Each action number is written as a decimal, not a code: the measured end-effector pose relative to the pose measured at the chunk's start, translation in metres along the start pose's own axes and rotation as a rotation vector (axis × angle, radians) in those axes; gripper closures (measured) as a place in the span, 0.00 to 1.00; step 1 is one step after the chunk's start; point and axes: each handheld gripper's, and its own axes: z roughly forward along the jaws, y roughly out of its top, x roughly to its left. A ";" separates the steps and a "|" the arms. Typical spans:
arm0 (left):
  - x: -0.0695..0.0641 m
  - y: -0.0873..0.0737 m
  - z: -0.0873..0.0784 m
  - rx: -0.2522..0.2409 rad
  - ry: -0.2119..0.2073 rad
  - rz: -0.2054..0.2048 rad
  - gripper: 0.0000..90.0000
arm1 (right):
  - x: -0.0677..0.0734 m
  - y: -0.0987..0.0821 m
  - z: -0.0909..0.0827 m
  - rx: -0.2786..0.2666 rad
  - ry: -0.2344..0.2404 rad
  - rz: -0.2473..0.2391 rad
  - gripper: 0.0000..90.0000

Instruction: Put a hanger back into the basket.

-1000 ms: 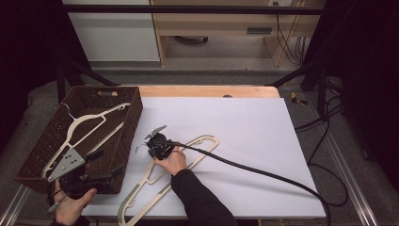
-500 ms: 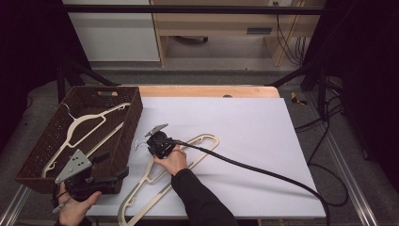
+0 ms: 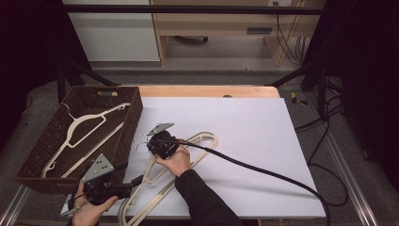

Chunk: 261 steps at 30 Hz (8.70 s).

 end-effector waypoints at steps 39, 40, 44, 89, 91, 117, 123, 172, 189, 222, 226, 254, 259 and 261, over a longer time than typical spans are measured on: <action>0.005 0.000 0.067 0.109 -0.029 -0.150 0.88 | 0.006 -0.003 -0.056 -0.141 0.027 -0.054 0.98; 0.003 0.000 0.066 0.103 -0.034 -0.155 0.88 | 0.007 -0.003 -0.059 -0.148 0.029 -0.061 0.98; -0.003 0.003 0.062 0.076 -0.059 -0.168 0.91 | 0.007 -0.006 -0.075 -0.174 0.014 -0.096 0.89; 0.053 0.124 -0.035 -0.029 -0.117 0.074 0.96 | -0.091 -0.132 -0.255 -0.371 -0.278 0.124 0.06; 0.064 0.127 -0.039 -0.023 -0.108 0.082 0.96 | -0.091 -0.131 -0.257 -0.380 -0.281 0.125 0.06; 0.195 0.104 -0.060 0.010 0.006 0.003 0.96 | -0.093 -0.132 -0.263 -0.382 -0.303 0.121 0.03; 0.213 0.087 -0.065 0.019 0.012 -0.025 0.96 | -0.093 -0.132 -0.263 -0.376 -0.302 0.119 0.03; 0.219 0.014 -0.069 0.095 0.266 -0.241 0.71 | -0.090 -0.121 -0.258 -0.382 -0.280 0.111 0.04; 0.138 0.029 -0.076 -0.197 0.144 -0.141 0.30 | -0.086 -0.105 -0.244 -0.381 -0.257 0.107 0.05; 0.007 0.014 -0.024 -0.181 -0.070 0.085 0.12 | -0.068 -0.052 -0.144 -0.253 -0.183 0.095 0.13; 0.003 0.006 -0.016 -0.159 -0.085 0.093 0.12 | -0.061 -0.045 -0.125 -0.221 -0.172 0.082 0.14; -0.019 -0.036 0.015 -0.026 -0.114 0.109 0.19 | -0.022 -0.017 -0.022 -0.050 -0.091 0.019 0.27; -0.019 -0.045 0.018 0.019 -0.111 0.110 0.20 | -0.015 -0.013 -0.004 -0.032 -0.073 -0.006 0.32; -0.018 -0.048 0.020 0.029 -0.114 0.105 0.21 | -0.014 -0.012 0.002 -0.025 -0.066 -0.004 0.34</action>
